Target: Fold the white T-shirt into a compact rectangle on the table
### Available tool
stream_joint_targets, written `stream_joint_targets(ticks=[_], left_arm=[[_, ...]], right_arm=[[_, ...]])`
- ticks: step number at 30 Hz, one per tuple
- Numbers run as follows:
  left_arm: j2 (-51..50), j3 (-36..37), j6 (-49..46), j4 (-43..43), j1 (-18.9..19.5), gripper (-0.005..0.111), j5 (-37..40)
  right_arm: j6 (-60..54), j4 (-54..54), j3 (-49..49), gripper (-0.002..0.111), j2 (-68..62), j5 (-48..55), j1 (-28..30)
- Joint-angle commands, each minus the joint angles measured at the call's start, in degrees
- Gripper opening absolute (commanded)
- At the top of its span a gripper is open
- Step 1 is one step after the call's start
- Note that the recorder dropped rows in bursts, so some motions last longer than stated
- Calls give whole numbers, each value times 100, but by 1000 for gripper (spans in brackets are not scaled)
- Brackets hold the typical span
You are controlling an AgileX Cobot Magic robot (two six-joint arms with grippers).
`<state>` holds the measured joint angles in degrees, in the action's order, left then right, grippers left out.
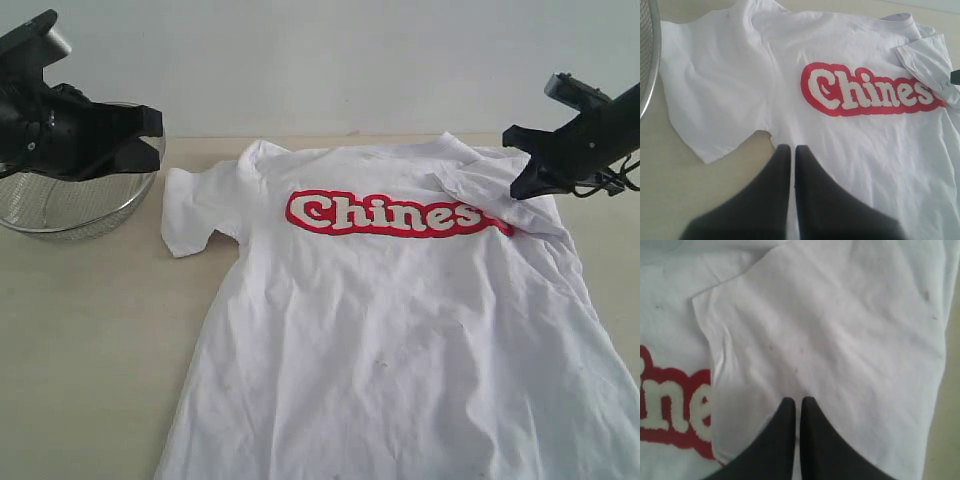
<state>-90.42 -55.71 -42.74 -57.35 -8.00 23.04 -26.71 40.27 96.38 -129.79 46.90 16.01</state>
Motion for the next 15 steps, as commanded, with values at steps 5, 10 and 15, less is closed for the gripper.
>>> stream_joint_targets(ticks=[5, 10, 15], left_arm=[[43, 29, -27, -34, -24, 4, -84], [43, 29, -27, -34, -24, 4, -84], [43, 29, -27, -34, -24, 4, -84]], right_arm=[[-89, -35, 30, 0, -3, 658, -6], [-118, -35, 30, 0, -3, 1258, -6], [-367, 146, 30, 0, 57, 1878, -6]])
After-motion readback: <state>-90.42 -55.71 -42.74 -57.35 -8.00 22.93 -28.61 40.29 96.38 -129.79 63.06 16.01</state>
